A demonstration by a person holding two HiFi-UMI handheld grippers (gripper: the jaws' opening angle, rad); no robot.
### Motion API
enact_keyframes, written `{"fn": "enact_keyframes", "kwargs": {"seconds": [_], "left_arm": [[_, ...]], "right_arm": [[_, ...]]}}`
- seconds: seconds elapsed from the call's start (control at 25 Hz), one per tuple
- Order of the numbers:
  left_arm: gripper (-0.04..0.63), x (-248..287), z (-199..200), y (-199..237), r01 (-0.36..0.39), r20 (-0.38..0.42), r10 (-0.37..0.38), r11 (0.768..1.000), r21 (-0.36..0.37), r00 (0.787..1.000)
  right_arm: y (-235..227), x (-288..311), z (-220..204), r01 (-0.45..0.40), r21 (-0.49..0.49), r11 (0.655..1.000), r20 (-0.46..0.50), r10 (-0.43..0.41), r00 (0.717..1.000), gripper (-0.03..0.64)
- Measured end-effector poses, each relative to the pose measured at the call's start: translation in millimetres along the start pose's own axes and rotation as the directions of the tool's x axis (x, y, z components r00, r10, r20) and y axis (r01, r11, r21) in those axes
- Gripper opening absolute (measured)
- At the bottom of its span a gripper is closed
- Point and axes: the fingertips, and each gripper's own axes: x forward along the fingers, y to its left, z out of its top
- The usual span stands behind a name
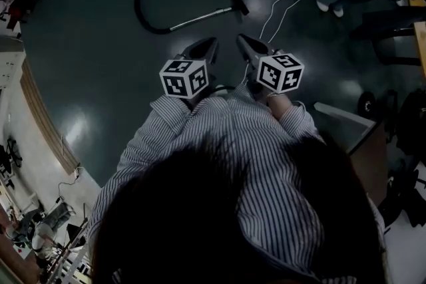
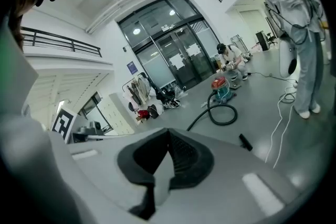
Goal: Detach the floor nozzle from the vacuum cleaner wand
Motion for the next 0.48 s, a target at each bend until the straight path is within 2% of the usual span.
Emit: {"fn": "enact_keyframes", "kwargs": {"seconds": [0.24,0.48], "left_arm": [[0.006,20.5,2.1,19.2,-0.025,-0.022,0.024,0.998,-0.050,0.999],[0.006,51.6,27.5,60.6,-0.024,-0.041,0.022,0.998,-0.055,0.999]], "right_arm": [[-20.9,18.3,1.5,-0.015,0.048,0.999,-0.043,0.017,0.999,0.002],[-47.0,63.6,24.1,0.016,0.071,0.997,-0.045,-0.013,0.999,0.002]]}}
